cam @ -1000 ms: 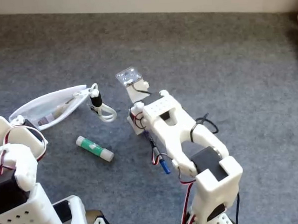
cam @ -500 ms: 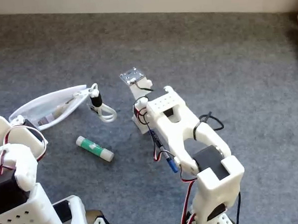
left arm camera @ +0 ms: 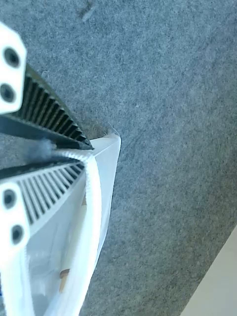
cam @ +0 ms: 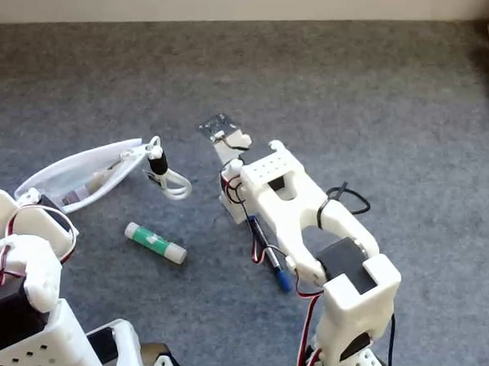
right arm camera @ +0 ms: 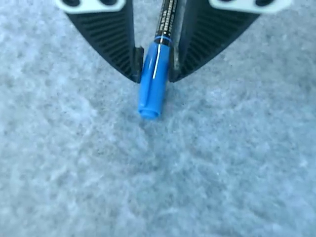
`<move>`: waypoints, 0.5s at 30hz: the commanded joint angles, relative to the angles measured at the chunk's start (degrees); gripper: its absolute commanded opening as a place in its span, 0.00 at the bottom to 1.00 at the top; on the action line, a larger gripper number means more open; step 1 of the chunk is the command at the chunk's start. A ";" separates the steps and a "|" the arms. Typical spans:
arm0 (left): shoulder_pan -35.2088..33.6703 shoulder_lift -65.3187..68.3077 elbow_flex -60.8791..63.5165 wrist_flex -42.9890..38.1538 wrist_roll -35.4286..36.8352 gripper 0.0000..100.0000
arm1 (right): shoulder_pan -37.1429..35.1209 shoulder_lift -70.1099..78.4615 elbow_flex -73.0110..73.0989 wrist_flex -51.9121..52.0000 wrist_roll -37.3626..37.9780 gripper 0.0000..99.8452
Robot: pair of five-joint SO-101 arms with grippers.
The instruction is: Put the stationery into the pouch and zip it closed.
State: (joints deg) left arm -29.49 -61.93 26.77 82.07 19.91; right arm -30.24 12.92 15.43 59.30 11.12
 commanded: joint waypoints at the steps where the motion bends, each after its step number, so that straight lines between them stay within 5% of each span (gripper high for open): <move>1: -0.31 -1.54 -0.40 -1.58 0.44 0.01 | 0.57 -0.66 -3.03 0.40 0.62 0.09; 15: -0.31 -1.54 -0.40 -1.58 0.44 0.01 | 0.66 3.21 -6.11 6.99 2.46 0.00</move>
State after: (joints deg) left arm -29.49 -61.93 26.77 82.07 19.91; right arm -29.71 19.34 10.86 62.20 12.62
